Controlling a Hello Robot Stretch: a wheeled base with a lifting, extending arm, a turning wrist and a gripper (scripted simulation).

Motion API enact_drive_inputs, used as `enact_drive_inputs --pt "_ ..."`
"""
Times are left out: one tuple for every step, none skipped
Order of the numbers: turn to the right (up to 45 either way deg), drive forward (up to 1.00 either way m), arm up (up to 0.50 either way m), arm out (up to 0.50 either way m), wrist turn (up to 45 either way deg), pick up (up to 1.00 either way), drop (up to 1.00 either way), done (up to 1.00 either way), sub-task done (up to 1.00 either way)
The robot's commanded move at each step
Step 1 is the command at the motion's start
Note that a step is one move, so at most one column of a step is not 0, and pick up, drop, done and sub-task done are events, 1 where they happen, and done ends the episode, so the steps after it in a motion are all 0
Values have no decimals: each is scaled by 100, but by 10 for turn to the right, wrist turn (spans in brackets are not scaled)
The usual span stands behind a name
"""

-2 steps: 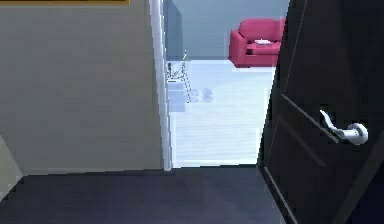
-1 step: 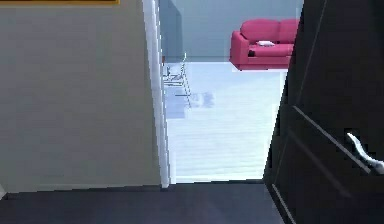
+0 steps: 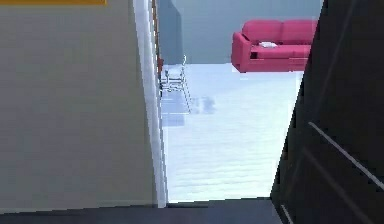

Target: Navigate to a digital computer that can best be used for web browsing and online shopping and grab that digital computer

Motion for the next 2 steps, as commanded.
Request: enact_drive_inputs --pt "60 0 0 0 0 0 0 0 0" --pt "0 100 0 0 0 0 0 0 0"
